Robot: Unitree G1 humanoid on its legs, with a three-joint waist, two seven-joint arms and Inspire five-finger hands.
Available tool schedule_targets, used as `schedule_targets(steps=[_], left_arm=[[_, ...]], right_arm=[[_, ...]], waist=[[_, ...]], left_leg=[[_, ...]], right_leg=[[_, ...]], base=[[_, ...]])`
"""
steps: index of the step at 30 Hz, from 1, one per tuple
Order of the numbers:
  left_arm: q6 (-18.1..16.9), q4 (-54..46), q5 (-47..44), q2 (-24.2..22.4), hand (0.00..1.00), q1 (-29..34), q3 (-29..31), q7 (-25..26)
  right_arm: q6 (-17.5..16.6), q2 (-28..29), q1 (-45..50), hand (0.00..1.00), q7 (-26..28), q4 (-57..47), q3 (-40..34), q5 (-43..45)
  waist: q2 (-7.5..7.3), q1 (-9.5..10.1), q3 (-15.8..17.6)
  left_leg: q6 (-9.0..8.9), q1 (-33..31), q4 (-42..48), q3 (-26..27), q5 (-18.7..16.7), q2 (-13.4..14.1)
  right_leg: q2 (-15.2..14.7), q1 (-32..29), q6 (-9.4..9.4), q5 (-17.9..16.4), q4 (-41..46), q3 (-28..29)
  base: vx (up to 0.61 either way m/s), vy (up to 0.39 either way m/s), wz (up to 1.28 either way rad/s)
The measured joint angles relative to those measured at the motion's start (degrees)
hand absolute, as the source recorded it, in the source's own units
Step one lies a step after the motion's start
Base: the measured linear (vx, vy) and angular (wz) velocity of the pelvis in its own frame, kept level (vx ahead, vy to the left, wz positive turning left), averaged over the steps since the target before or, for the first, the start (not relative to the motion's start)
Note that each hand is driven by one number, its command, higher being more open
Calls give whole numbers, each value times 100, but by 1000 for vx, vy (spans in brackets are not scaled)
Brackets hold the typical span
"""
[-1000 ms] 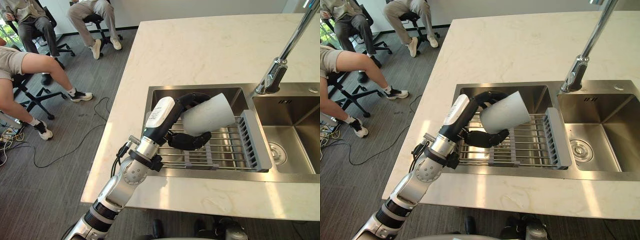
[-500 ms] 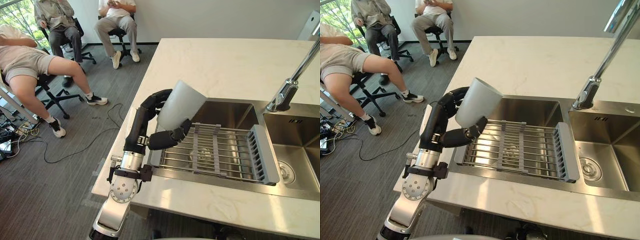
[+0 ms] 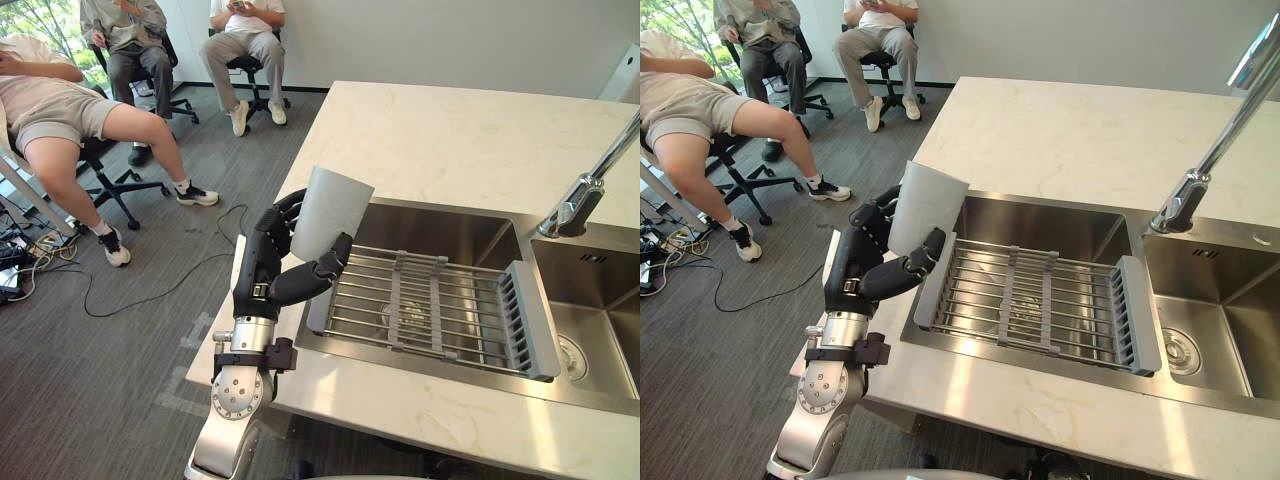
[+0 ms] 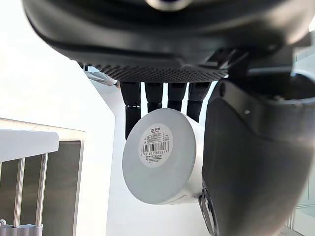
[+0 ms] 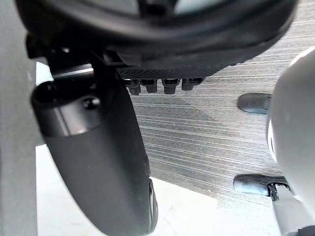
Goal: Walk over to the sink, pick up the cup, carry it to the dishwasher, place the cup inside the dishwasher, then close the dishwasher door
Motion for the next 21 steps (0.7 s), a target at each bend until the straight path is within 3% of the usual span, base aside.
schedule_targets(steps=[2,5,8,11,12,13,14,16,17,19,21], left_arm=[[-1,0,0,-13,0,-30,1,89],[-51,0,0,-13,0,-96,-4,187],[-136,-94,-70,-29,0,-92,132,309],[-143,-276,-150,-294,0,-22,2,325],[-142,-276,-162,-322,0,-22,-80,327],[-146,-276,-237,-287,0,-25,-177,324],[-148,-270,-253,-263,0,-43,-218,312],[-152,-195,-314,-203,0,-180,-504,234],[-157,-199,-326,-197,0,-185,-570,182],[-157,-188,-398,-201,0,-261,-677,27],[-158,-113,-444,-221,0,-440,-694,-55]], right_arm=[[-2,-15,-25,100,-44,-83,2,1],[-2,-13,-15,100,-104,-101,176,4],[-2,53,-70,100,-108,-206,463,9],[-1,-24,-334,100,-124,-261,552,18],[-1,-15,-383,100,-124,-261,554,17],[-1,21,-431,100,-126,-268,552,16],[-3,43,-460,100,-136,-277,538,16],[-24,14,-512,100,-220,-294,355,19],[-23,-20,-500,100,-249,-294,308,20],[-22,-165,-433,100,-277,-295,296,82],[-17,-191,-374,100,-279,-299,261,179]], waist=[[21,-63,57],[-62,-38,103],[-235,314,74],[211,393,276],[298,418,312],[317,445,316],[269,413,347],[64,243,475],[52,209,480],[141,86,421],[198,48,380]], left_leg=[[37,-110,266,-195,-105,23],[-1,-281,464,-670,-104,-121],[-135,-750,666,-1032,74,-282],[-401,-1220,724,-1726,420,-77],[-478,-1231,590,-1813,553,46],[-487,-1242,305,-1532,473,275],[-442,-1283,251,-1220,274,373],[-291,-1653,992,139,134,438],[-236,-1661,1226,371,96,443],[-164,-1376,1868,977,-226,604],[-219,-924,1732,1351,-378,754]], right_leg=[[-3,-83,-31,-144,495,372],[-79,-171,21,-839,1598,911],[-45,-154,-8,-1243,1345,1348],[270,-137,-240,-1043,895,696],[394,-98,-326,-984,854,512],[513,-87,-475,-874,746,283],[505,-49,-509,-811,624,172],[172,-93,-553,-687,475,-432],[104,-122,-541,-676,476,-528],[-57,-169,-487,-639,468,-915],[-122,-169,-471,-629,501,-1133]], base=[[-79,63,46],[-60,-11,90],[-89,-157,79],[-155,-197,99],[-238,-220,97],[-194,-170,76],[-193,-165,101],[-165,-128,132],[-140,-65,115],[-97,20,94],[-29,112,77]])
